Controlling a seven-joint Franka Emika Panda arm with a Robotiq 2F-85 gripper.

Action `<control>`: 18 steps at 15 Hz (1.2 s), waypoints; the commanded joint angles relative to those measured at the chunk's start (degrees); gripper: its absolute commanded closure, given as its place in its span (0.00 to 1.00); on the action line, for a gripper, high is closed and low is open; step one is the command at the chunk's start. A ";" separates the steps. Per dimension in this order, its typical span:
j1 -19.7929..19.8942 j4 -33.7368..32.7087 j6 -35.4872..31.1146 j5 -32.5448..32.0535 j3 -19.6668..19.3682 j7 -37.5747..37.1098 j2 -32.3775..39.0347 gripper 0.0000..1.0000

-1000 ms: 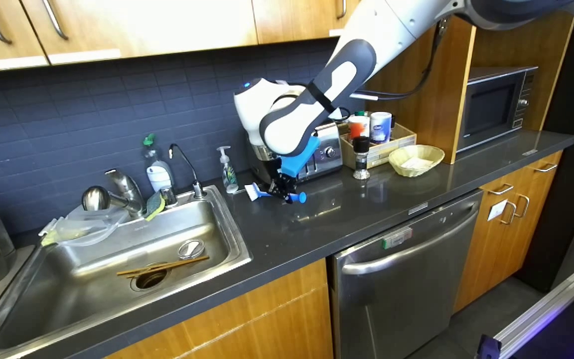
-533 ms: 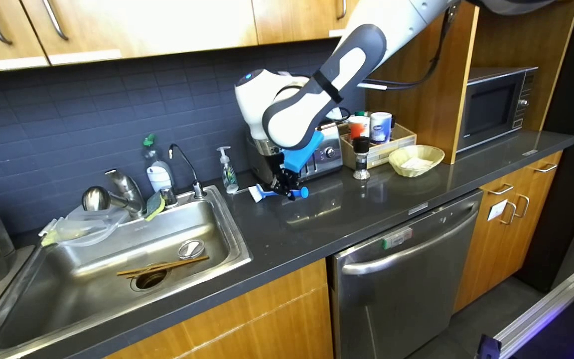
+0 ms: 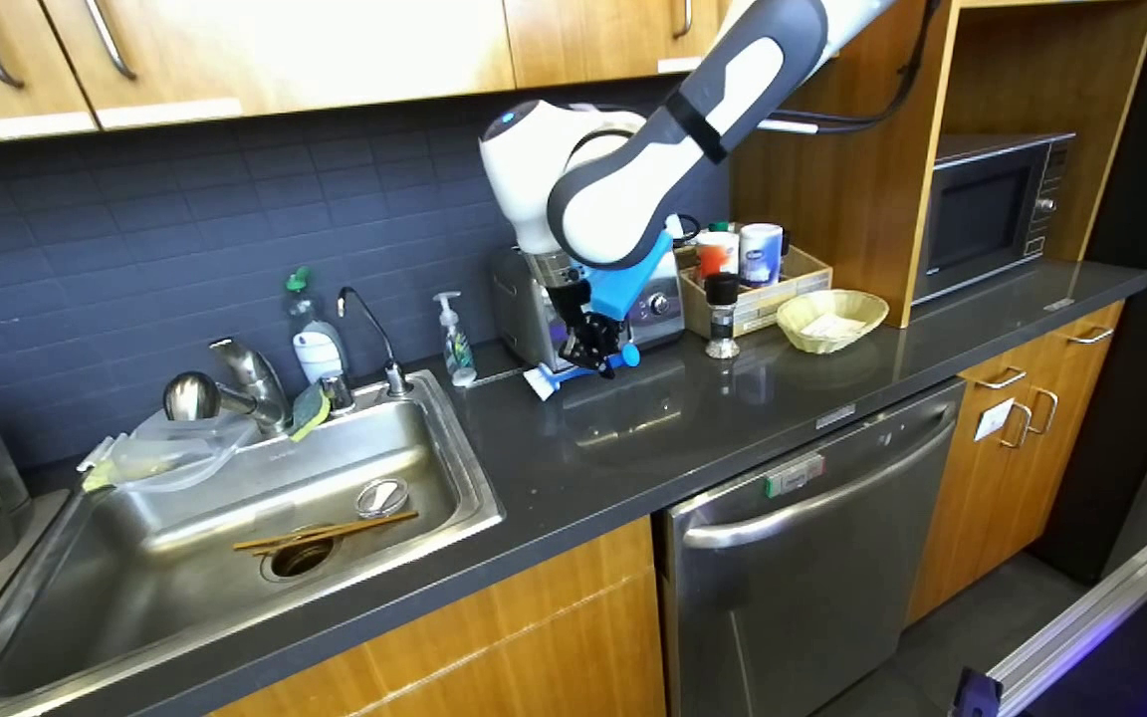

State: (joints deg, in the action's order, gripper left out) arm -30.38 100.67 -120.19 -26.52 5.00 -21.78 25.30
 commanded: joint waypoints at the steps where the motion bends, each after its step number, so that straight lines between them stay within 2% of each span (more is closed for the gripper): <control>1: 0.71 4.53 2.01 -1.56 1.68 -1.46 -4.78 0.94; 18: 1.09 10.19 14.89 -8.74 7.54 -4.42 -12.46 0.94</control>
State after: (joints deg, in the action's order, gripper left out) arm -30.05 108.34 -107.32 -33.16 10.74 -24.45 15.65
